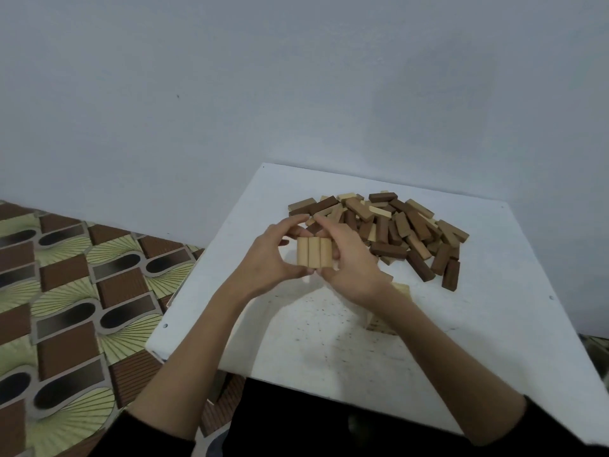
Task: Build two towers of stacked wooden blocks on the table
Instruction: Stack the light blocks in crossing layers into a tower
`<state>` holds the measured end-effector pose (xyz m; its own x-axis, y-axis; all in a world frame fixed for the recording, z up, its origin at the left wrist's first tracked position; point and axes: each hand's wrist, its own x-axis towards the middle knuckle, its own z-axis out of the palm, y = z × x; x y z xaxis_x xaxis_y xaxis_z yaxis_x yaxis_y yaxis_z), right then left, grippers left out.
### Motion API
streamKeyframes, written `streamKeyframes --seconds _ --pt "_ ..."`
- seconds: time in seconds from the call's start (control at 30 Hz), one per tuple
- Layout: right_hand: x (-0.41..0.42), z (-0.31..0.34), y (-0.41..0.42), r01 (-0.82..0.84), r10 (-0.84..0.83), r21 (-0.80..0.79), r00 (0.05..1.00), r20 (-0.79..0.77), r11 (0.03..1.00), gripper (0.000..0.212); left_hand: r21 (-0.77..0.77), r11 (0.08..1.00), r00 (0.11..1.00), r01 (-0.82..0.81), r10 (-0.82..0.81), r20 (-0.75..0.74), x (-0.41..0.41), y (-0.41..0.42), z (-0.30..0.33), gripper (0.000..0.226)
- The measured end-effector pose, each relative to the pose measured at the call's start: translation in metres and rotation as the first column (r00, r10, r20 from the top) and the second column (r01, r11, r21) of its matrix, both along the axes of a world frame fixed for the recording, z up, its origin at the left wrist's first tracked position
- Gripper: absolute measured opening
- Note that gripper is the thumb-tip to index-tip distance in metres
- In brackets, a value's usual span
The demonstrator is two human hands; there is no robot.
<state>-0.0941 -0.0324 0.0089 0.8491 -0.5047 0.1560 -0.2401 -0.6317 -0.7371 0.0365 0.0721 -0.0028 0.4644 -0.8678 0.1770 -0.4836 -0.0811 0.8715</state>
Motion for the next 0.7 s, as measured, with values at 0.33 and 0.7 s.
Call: streamKeyframes --seconds 0.33,0.7 --pt "-0.099 0.006 -0.047 0.053 -0.055 -0.047 0.997 -0.058 0.998 0.077 0.003 0.979 0.979 0.204 -0.204 0.024 -0.072 -0.049 -0.003 0.084" --pt "-0.119 -0.023 -0.055 0.068 -0.069 -0.019 0.994 -0.082 0.998 0.074 0.106 0.962 0.966 0.251 -0.256 0.034 -0.088 -0.054 -0.017 0.088"
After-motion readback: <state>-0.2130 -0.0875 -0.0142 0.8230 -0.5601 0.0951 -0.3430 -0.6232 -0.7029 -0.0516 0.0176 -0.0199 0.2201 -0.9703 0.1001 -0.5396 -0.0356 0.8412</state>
